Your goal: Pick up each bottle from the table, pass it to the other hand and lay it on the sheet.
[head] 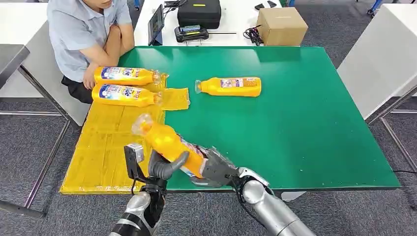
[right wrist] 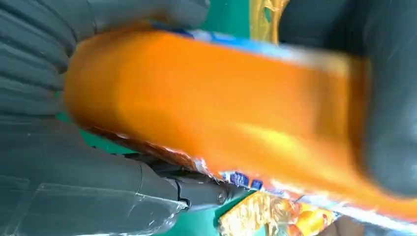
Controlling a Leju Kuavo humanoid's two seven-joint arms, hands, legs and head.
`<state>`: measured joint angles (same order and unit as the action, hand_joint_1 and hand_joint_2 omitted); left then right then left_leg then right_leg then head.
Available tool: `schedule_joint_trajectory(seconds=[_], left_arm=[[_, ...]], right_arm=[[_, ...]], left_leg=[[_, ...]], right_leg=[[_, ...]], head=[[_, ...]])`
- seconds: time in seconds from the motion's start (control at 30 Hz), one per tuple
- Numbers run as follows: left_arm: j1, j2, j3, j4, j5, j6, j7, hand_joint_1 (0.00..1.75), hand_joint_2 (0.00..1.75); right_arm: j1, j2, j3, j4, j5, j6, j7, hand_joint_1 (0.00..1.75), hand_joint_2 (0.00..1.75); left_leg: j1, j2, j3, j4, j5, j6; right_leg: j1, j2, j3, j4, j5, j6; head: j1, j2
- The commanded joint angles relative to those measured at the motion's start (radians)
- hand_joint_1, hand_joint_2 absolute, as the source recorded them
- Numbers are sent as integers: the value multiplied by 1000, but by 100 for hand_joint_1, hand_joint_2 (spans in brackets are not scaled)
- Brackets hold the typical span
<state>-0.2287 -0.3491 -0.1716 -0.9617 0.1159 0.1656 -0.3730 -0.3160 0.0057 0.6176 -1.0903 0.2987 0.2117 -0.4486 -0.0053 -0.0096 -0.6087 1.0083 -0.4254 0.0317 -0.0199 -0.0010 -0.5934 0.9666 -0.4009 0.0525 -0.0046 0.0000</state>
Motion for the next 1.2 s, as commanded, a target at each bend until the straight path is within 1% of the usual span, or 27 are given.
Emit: schedule_joint_trajectory(seconds=[0.03,0.1,0.13,0.17,0.2,0.23,0.27,0.3,0.33,0.4,0.43,0.47,0.5,0.53,0.57,0.6,0.67,0.7,0.73,0.77,0.8,0.83,0.87,0.9,0.97,1.0,1.2], left_arm=[[-3,0,171,-82,-23,-5,47,175,175],[2,0,175,-94,-25,-6,50,175,175],[22,0,176,-132,-17,-16,31,175,175],[35,0,175,-155,-16,-19,22,175,175],[68,0,168,-216,-9,-27,3,175,175],[87,0,166,-246,-10,-27,4,175,175],[105,0,160,-271,-6,-36,7,175,175],[108,0,159,-273,-6,-35,7,175,175],[112,0,156,-275,-16,-34,9,175,175],[111,0,146,-273,-110,-6,26,175,175],[105,17,120,-269,-234,38,36,175,175],[103,5,128,-289,-318,47,50,175,175],[103,0,135,-311,-360,45,57,175,175],[97,15,113,-333,-496,63,62,175,175],[88,20,106,-375,-647,83,98,141,175],[88,8,124,-402,-668,58,117,141,175],[87,5,128,-410,-673,50,123,141,175],[87,5,128,-410,-673,50,123,141,175],[89,5,129,-409,-673,50,123,131,175],[83,19,110,-410,-779,86,111,99,175],[68,32,103,-422,-930,111,143,162,175],[57,42,97,-433,-1043,120,168,175,175],[47,38,108,-441,-1115,117,185,175,175],[35,39,119,-440,-1221,114,219,175,175],[30,35,120,-452,-1300,110,211,175,175],[27,50,102,-451,-1382,128,217,175,175],[30,47,98,-444,-1388,132,218,175,175]], right_arm=[[-6,-3,-33,-140,237,-175,40,0,175],[-3,3,-37,-145,242,-177,43,0,175],[-1,-1,-25,-161,338,-234,67,0,175],[4,1,-26,-172,379,-257,75,0,175],[18,5,-24,-200,462,-293,99,0,175],[28,9,-27,-217,482,-295,105,0,175],[41,14,-31,-234,510,-292,108,0,175],[44,16,-29,-236,513,-292,108,0,175],[49,15,-28,-239,536,-300,116,0,175],[69,20,-39,-244,544,-302,117,0,175],[80,18,-45,-252,546,-302,114,0,175],[96,18,-54,-267,551,-302,112,0,175],[107,16,-59,-278,552,-299,108,0,175],[117,18,-67,-289,552,-299,107,0,175],[125,18,-73,-303,552,-294,104,0,175],[127,18,-74,-310,553,-290,104,0,175],[128,18,-75,-311,553,-288,104,0,175],[128,18,-75,-311,553,-288,104,0,175],[126,19,-75,-311,554,-287,104,0,175],[125,22,-79,-308,545,-279,100,0,175],[123,25,-80,-304,541,-275,98,0,175],[120,26,-79,-302,540,-273,95,0,175],[115,27,-79,-293,531,-265,89,0,175],[114,26,-80,-291,531,-264,88,0,175],[116,17,-78,-291,506,-255,70,0,175],[116,13,-77,-292,506,-255,69,0,175],[116,12,-77,-296,506,-255,69,0,175]], left_leg=[[1,3,2,1,-2,-2],[1,5,3,1,-2,-2],[1,4,1,1,-1,-2],[2,2,2,1,-2,-2],[1,1,1,0,-1,-1],[2,3,3,1,-3,-2],[1,3,2,0,-2,-1],[2,5,4,1,-4,-2],[1,4,3,0,-3,-2],[1,2,4,0,-2,-2],[1,1,2,0,-1,-1],[2,1,4,1,-3,-2],[1,0,2,0,-1,-2],[2,-1,3,1,-3,-3],[2,0,1,1,-2,-2],[2,0,3,1,-2,-2],[1,1,-1,1,-1,-1],[2,1,1,2,-2,-2],[1,1,0,1,-1,-2],[2,1,2,1,-2,-2],[1,2,2,0,-2,-2],[1,1,1,0,-1,-2],[2,1,2,1,-2,-2],[2,0,1,1,-1,-2],[1,1,2,1,-1,-2],[1,1,1,0,-1,-2],[2,1,3,0,-2,-2]], right_leg=[[1,2,1,1,-1,-2],[2,4,2,1,-1,-3],[1,2,0,0,0,-2],[2,0,1,1,-1,-2],[1,0,0,0,-1,-2],[2,2,2,1,-2,-3],[1,3,1,0,-1,-2],[2,4,3,1,-2,-3],[1,3,2,0,-1,-2],[2,1,3,0,-2,-2],[1,0,1,0,-1,-2],[2,0,3,0,-2,-3],[1,-1,1,0,-1,-2],[2,-2,3,1,-3,-3],[2,-1,1,0,-2,-2],[2,-1,3,1,-2,-3],[1,0,-1,1,-1,-2],[2,0,1,1,-2,-3],[1,0,0,0,-1,-2],[2,0,2,1,-2,-3],[1,1,1,0,-1,-3],[1,0,0,0,-1,-2],[2,0,2,1,-2,-3],[2,-1,1,0,-1,-2],[1,0,1,0,-1,-2],[1,0,0,0,-1,-2],[2,0,2,0,-2,-2]], head=[[0,0],[0,0],[0,0],[0,0],[1,0],[0,0],[0,0],[1,0],[0,0],[1,0],[0,0],[0,0],[1,0],[0,0],[0,0],[1,0],[0,0],[0,0],[0,0],[0,0],[0,0],[0,0],[0,0],[1,0],[0,0],[0,0],[0,0]])
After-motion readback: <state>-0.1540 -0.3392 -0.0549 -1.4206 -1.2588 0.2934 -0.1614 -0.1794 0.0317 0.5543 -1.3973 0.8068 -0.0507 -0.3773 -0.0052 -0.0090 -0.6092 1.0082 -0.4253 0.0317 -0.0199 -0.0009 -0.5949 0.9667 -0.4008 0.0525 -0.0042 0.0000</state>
